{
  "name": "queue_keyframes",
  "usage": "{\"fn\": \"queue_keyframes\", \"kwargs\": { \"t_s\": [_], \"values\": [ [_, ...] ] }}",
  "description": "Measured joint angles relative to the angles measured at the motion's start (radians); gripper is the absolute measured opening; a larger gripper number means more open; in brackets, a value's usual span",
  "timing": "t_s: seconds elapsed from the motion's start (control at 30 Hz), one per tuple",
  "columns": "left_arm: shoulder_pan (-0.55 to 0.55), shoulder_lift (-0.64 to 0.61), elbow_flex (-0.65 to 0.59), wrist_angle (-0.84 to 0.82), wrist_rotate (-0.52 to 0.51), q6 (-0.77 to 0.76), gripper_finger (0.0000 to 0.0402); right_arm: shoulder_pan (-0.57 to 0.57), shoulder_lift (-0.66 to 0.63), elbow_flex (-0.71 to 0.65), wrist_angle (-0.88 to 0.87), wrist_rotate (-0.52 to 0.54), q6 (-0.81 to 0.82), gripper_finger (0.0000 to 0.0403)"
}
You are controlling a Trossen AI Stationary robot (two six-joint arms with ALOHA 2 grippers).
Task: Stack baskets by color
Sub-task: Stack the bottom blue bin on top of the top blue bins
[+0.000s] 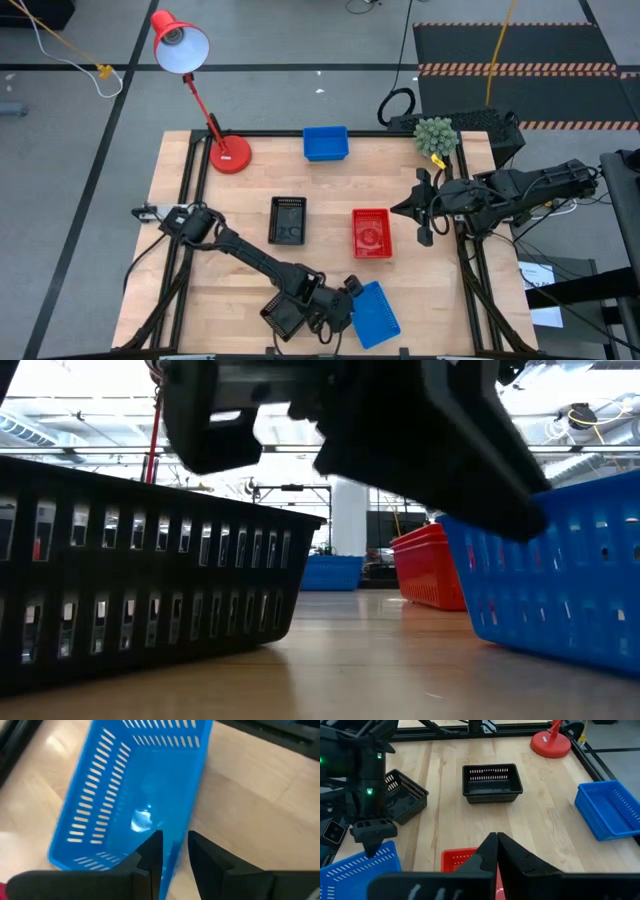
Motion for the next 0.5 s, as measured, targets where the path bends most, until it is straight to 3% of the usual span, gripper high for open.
{"fn": "queue_keyframes", "kwargs": {
  "t_s": [0.5],
  "values": [
    [-0.004, 0.012, 0.001, -0.001, 0.003, 0.054, 0.0092, 0.0, 0.0, 0.0, 0.0, 0.0, 0.003, 0.0004]
  ]
}}
